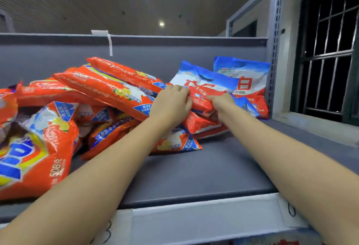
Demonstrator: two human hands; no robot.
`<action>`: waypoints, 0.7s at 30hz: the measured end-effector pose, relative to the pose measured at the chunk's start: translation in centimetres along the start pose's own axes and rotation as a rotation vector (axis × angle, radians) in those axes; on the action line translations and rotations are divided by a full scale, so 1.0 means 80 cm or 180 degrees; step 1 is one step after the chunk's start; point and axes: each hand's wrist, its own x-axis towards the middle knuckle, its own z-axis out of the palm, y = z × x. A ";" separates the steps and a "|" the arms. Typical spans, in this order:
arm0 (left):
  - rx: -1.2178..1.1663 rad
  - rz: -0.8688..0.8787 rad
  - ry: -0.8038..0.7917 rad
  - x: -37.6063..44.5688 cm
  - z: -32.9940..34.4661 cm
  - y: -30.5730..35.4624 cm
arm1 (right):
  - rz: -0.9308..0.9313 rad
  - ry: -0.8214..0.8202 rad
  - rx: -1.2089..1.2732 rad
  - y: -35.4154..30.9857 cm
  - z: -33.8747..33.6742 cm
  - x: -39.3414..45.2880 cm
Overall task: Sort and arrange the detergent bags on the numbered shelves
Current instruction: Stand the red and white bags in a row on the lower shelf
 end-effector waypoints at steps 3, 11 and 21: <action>-0.0317 -0.0120 0.0034 0.003 -0.005 -0.001 | -0.0413 0.0131 0.0219 -0.001 0.003 0.007; -0.1547 -0.0890 0.0262 0.003 -0.030 -0.003 | -0.1535 0.0194 0.0350 -0.047 -0.040 -0.045; -0.3372 -0.1477 -0.0101 0.007 -0.085 0.048 | -0.2079 -0.0378 0.1257 -0.038 -0.189 -0.175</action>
